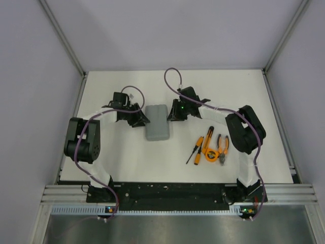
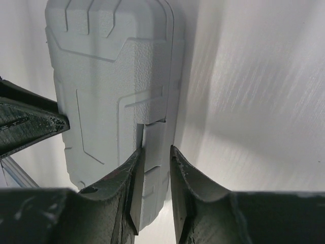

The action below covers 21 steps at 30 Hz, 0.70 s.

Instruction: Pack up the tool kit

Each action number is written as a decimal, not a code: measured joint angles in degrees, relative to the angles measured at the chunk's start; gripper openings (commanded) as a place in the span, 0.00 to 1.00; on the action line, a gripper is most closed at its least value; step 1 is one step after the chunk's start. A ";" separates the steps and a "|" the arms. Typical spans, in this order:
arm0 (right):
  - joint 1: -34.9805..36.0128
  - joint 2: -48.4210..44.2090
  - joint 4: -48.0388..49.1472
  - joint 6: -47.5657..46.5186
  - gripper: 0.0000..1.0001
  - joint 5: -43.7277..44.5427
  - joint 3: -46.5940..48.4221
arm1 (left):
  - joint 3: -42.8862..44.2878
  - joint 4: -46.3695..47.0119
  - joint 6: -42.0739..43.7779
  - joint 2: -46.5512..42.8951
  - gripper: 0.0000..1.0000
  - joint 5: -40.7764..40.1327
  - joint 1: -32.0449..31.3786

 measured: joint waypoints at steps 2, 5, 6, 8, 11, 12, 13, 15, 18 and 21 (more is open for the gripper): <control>0.20 0.11 -0.76 -0.17 0.22 0.98 0.79 | 0.04 -0.04 -0.31 0.13 0.29 -0.20 0.02; 1.57 0.15 -3.23 -1.44 0.19 4.52 2.60 | 0.37 -0.50 -0.39 0.28 0.22 -0.26 -0.07; 2.27 0.15 -4.20 -2.08 0.18 6.23 3.32 | 0.48 -0.66 -0.39 0.37 0.19 -0.26 -0.09; 3.72 0.15 -6.01 -3.15 0.12 9.66 4.52 | 0.72 -1.01 -0.35 0.52 0.13 -0.22 -0.09; 5.90 0.46 -8.39 -4.33 0.08 15.04 6.38 | 1.11 -1.62 -0.33 0.63 0.04 -0.26 -0.09; 6.51 0.66 -9.20 -4.59 0.07 16.68 7.10 | 1.38 -2.01 -0.33 0.74 0.02 -0.26 -0.09; 7.10 0.87 -9.92 -4.72 0.05 18.27 7.76 | 1.64 -2.36 -0.31 0.83 0.00 -0.31 -0.09; 8.11 1.11 -11.17 -4.74 0.00 21.11 8.63 | 2.03 -2.97 -0.28 0.94 0.00 -0.37 -0.09; 9.11 1.51 -13.00 -3.23 0.00 24.63 9.81 | 2.34 -3.43 -0.63 1.01 0.00 -0.63 -0.17; 9.55 1.84 -14.47 -0.74 0.00 26.95 10.62 | 2.93 -4.39 -1.44 1.05 0.00 -1.38 -0.44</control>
